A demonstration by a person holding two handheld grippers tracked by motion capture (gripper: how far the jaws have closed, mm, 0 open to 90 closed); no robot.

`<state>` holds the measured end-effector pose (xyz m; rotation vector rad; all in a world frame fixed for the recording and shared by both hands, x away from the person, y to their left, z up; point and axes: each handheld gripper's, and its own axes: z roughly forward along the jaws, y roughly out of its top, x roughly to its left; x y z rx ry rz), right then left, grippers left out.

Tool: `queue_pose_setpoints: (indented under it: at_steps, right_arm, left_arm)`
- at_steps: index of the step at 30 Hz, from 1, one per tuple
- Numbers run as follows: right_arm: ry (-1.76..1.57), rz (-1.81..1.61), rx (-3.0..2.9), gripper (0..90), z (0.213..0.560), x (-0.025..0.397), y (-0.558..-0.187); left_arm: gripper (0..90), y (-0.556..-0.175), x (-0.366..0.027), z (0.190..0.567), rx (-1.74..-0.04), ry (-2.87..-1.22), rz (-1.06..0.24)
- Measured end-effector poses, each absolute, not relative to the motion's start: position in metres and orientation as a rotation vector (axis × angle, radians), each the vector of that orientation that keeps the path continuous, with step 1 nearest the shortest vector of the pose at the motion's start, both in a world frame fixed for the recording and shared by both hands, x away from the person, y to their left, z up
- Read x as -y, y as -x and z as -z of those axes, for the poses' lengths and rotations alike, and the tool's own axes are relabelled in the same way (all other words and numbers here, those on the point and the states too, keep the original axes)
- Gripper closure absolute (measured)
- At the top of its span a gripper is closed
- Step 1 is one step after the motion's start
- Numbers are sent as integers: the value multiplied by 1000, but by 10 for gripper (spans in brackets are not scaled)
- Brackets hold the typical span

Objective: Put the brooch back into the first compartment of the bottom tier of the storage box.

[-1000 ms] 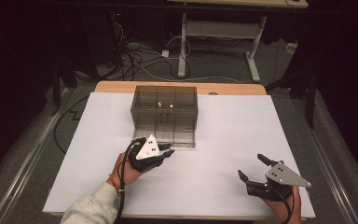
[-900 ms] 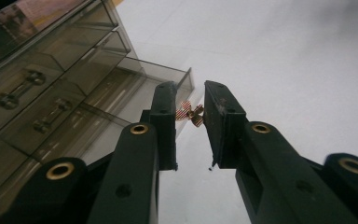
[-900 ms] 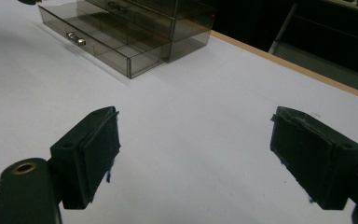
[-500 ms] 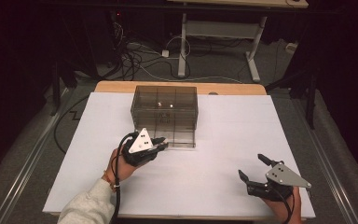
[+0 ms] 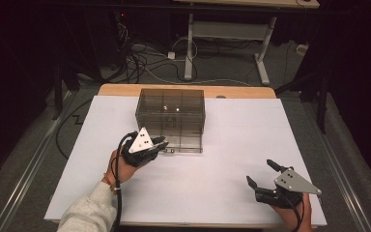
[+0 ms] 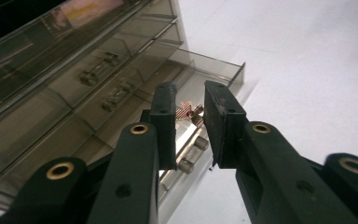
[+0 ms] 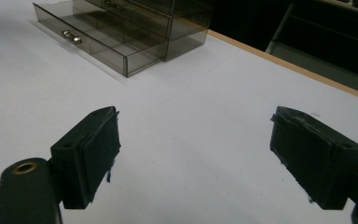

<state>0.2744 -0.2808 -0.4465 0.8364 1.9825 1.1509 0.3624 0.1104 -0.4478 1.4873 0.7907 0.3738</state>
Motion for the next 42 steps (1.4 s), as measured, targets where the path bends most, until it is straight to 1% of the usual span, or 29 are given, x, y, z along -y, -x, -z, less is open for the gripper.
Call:
queue_pose_setpoints:
  at_steps: [20, 30, 42]
  right_arm:
    - [-838, -1146, -1998, 165, 449, 280, -275]
    - [-861, -1150, -1993, 174, 451, 278, -274]
    - [-873, -1130, -1995, 185, 454, 276, -273]
  left_arm:
    - [731, -389, -132, 457, -881, -1465, -409]
    - [730, -401, -141, 469, -935, -1493, -428]
    - [729, -409, -140, 485, -984, -1532, -435]
